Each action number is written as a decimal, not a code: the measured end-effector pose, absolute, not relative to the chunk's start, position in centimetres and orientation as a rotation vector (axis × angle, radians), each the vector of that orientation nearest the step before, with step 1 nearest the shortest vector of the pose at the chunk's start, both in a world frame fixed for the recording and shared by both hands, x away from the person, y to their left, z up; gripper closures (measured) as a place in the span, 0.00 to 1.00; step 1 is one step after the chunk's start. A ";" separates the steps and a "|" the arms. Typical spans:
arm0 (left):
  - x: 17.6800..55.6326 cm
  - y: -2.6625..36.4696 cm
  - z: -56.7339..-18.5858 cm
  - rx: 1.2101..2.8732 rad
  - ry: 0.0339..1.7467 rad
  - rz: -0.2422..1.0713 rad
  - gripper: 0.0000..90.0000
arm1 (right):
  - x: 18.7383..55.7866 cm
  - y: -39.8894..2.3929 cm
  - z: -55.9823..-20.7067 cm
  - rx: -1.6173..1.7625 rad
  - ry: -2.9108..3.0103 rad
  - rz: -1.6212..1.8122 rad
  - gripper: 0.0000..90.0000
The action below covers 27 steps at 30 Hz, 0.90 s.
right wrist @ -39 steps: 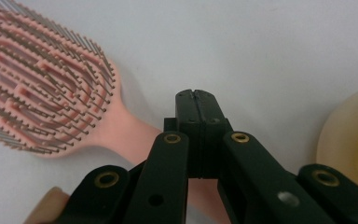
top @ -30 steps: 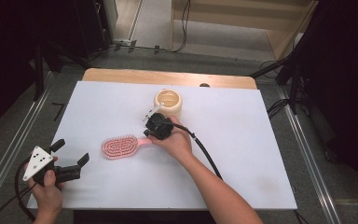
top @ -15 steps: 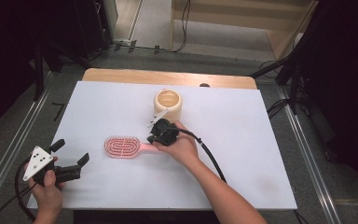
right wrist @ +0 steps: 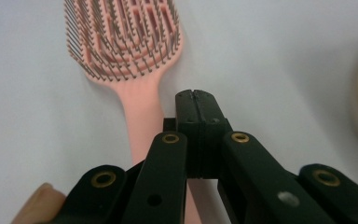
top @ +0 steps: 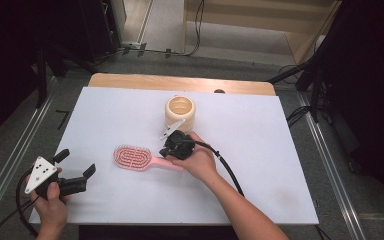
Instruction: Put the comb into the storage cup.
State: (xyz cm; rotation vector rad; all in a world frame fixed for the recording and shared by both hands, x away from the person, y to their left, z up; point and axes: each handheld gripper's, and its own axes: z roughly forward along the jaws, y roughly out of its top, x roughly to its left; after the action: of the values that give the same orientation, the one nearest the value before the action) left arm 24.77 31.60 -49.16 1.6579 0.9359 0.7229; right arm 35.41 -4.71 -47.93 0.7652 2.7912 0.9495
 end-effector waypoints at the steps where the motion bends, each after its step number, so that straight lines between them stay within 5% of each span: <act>1: 24.8 31.6 -49.2 1.657 0.935 0.723 0.00 | 35.5 -4.8 -47.7 0.759 2.775 0.961 0.89; 11: 24.8 31.6 -49.2 1.660 0.935 0.723 0.00 | 35.8 -5.2 -46.3 0.656 2.782 0.989 0.56; 13: 24.8 31.6 -49.2 1.662 0.935 0.725 0.00 | 35.7 -5.1 -46.1 0.673 2.807 0.939 0.39; 16: 24.8 31.6 -49.2 1.662 0.936 0.726 0.00 | 35.7 -4.9 -46.1 0.693 2.839 0.900 0.33; 23: 24.8 31.5 -49.2 1.662 0.935 0.726 0.00 | 35.3 -4.0 -46.2 0.660 2.895 0.865 0.00; 27: 24.8 31.6 -49.2 1.664 0.932 0.725 0.00 | 35.0 -3.2 -46.4 0.648 2.920 0.832 0.00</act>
State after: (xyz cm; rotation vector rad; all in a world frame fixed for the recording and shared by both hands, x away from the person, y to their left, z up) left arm 24.76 31.57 -49.16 1.6638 0.9325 0.7247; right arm 34.99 -3.24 -46.43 0.6477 2.9201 0.8324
